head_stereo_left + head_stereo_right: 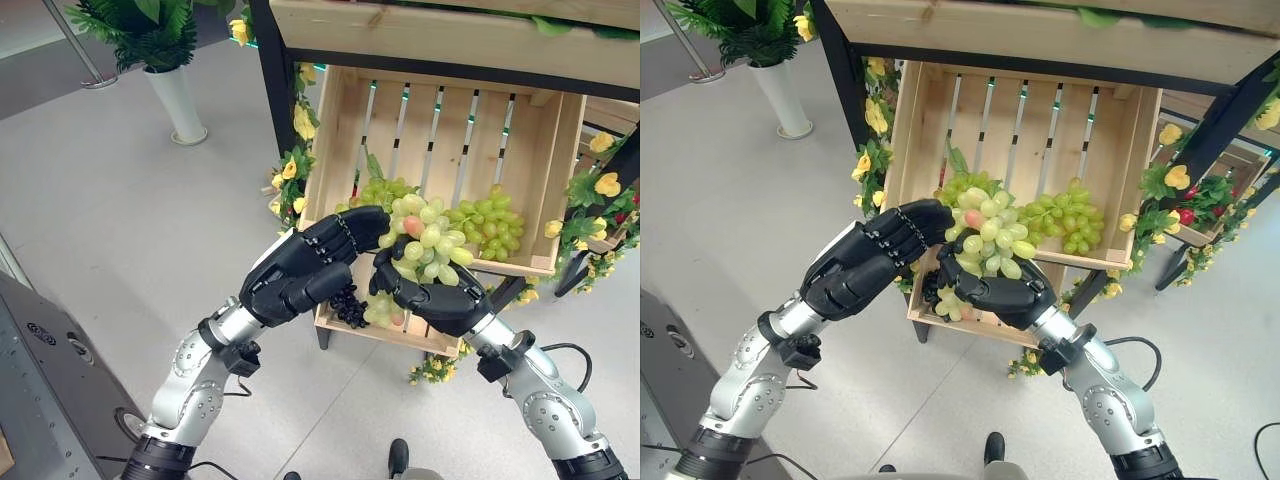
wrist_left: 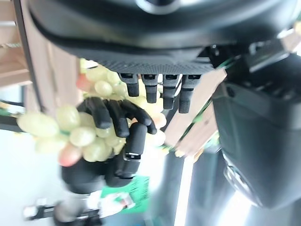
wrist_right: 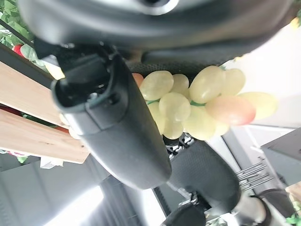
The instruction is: Pick up the fruits from the basket on one side to the basket on the other side
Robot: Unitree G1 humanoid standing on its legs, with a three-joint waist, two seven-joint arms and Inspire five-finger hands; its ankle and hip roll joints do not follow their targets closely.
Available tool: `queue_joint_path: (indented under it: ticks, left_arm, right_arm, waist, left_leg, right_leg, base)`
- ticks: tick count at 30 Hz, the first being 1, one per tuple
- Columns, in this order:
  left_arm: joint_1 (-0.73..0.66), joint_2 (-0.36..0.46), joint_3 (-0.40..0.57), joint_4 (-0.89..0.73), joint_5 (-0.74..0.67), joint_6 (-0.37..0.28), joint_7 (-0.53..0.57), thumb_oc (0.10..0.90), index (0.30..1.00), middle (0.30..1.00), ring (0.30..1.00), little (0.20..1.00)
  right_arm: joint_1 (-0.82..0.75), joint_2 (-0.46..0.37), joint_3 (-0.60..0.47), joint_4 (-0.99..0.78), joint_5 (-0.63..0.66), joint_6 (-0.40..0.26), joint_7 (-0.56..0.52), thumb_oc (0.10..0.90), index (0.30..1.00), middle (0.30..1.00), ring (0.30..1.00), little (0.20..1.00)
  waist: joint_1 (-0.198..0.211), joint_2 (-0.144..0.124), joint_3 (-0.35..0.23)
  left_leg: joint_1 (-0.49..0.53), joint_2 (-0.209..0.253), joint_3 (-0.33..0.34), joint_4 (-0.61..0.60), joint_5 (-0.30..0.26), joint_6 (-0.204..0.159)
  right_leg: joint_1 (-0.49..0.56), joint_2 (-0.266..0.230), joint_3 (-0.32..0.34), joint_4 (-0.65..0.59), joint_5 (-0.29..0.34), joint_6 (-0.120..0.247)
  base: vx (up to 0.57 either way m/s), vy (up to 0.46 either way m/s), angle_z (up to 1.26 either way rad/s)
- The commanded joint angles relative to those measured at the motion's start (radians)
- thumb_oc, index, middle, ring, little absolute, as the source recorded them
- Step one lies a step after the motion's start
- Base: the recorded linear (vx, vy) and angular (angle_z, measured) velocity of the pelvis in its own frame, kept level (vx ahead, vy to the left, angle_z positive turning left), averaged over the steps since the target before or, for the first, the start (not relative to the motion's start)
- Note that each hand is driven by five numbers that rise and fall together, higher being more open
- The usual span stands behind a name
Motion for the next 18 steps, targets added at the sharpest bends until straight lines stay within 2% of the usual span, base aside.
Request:
queue_joint_path:
  ticks: [1, 12, 18]
  left_arm:
    - [-0.046, 0.097, -0.067, -0.011, 0.067, 0.017, -0.113, 0.800, 0.900, 0.900, 0.900, 0.900]
    - [-0.011, 0.178, -0.114, 0.027, 0.191, 0.052, -0.254, 0.800, 0.900, 0.900, 0.900, 0.900]
    - [-0.017, 0.268, -0.195, 0.097, 0.530, 0.083, -0.198, 0.800, 0.900, 0.900, 0.900, 0.900]
  right_arm:
    - [-0.135, 0.046, -0.142, -0.154, 0.138, -0.149, 0.013, 0.400, 0.300, 0.300, 0.300, 0.300]
    - [-0.206, -0.026, -0.231, -0.148, 0.181, -0.209, -0.056, 0.400, 0.300, 0.300, 0.300, 0.300]
    - [-0.286, -0.089, -0.232, -0.135, 0.185, -0.230, -0.090, 0.400, 0.300, 0.300, 0.300, 0.300]
  waist:
    - [-0.022, -0.022, -0.074]
    - [-0.027, -0.017, -0.074]
    - [-0.028, -0.009, -0.075]
  left_leg:
    - [-0.045, -0.037, -0.031, 0.002, -0.032, 0.040]
    - [-0.044, -0.032, -0.024, 0.002, -0.032, 0.040]
    - [-0.049, -0.035, -0.032, 0.002, -0.026, 0.040]
  right_leg:
    - [0.091, -0.051, 0.002, 0.004, -0.094, 0.045]
    - [0.091, -0.049, 0.006, 0.005, -0.095, 0.048]
    - [0.089, -0.049, 0.007, 0.004, -0.094, 0.053]
  base:
    - [0.00, 0.000, 0.00]
    - [0.00, 0.000, 0.00]
    - [0.00, 0.000, 0.00]
